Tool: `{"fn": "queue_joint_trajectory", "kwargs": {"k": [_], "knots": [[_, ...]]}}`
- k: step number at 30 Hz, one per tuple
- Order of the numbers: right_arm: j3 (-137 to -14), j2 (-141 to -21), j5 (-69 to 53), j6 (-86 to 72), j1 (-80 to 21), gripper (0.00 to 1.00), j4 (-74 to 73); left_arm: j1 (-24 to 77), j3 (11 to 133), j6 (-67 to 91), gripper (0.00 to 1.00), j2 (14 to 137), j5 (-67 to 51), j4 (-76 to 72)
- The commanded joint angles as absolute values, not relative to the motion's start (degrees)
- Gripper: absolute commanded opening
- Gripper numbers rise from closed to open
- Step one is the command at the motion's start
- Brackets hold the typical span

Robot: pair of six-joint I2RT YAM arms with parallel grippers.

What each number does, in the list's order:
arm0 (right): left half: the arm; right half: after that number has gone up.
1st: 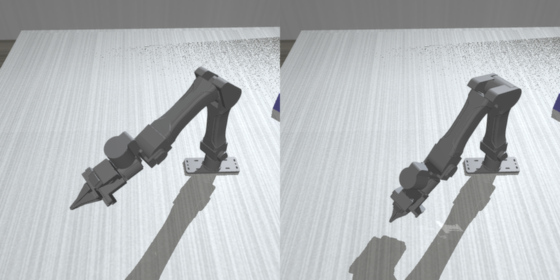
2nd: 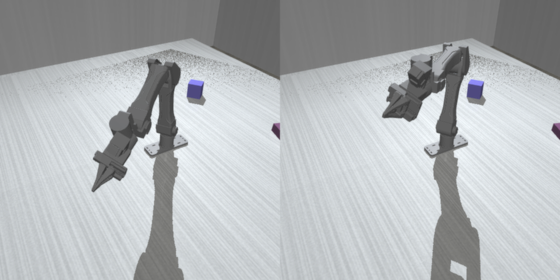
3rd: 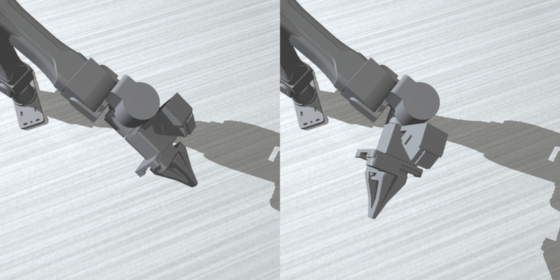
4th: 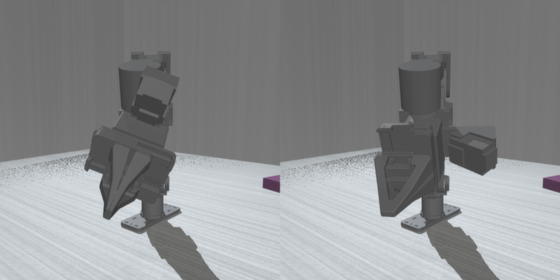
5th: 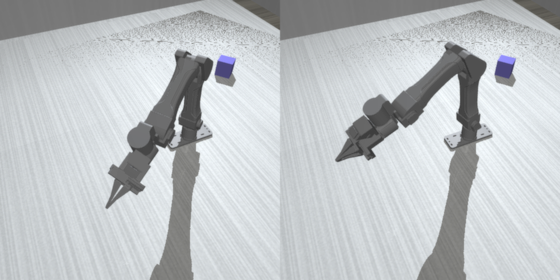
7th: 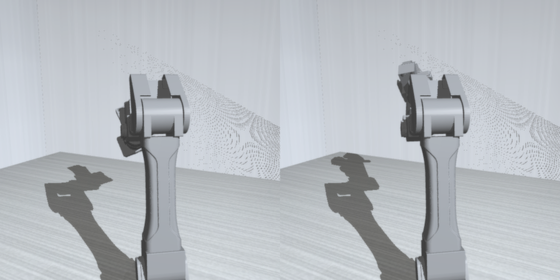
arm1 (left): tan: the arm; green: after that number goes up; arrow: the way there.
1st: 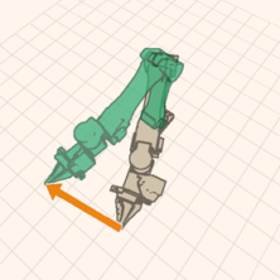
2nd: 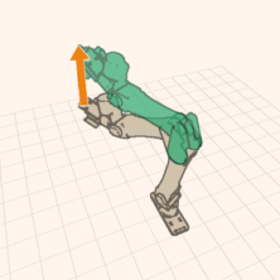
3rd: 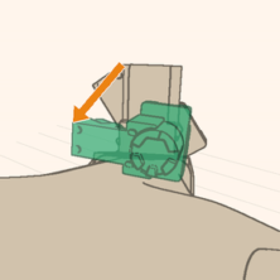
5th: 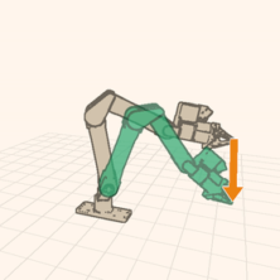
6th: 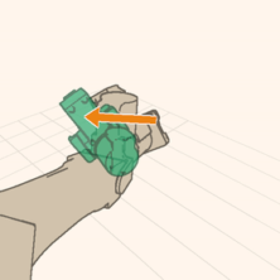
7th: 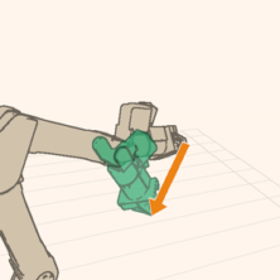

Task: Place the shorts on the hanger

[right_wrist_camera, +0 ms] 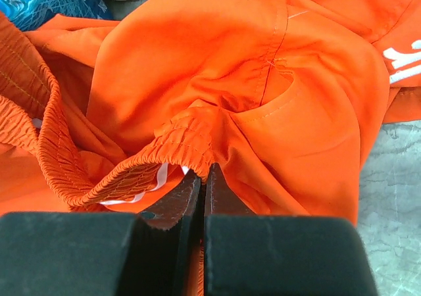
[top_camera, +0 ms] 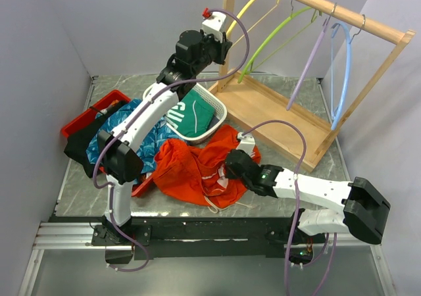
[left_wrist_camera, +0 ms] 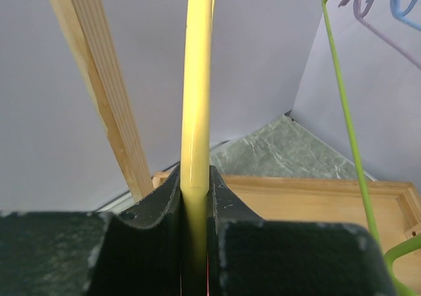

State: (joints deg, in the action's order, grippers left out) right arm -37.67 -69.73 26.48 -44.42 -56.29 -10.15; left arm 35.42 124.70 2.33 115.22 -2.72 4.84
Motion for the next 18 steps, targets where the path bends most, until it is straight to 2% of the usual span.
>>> {"fn": "queue_joint_trajectory", "kwargs": {"k": [1,8,18], "knots": [[-41.04,-70.40,28.04,-43.77,-55.81,0.00,-10.28,36.04,125.07,0.79,0.01,109.87,-1.49,-3.60],[-41.75,-71.45,28.13,-44.12,-55.99,0.00,-10.63,35.95,123.58,0.62,0.01,108.11,-1.50,-4.48],[-41.84,-71.28,28.65,-44.47,-55.90,0.00,-11.34,35.95,115.41,0.62,0.01,102.66,-1.67,-6.42]]}}
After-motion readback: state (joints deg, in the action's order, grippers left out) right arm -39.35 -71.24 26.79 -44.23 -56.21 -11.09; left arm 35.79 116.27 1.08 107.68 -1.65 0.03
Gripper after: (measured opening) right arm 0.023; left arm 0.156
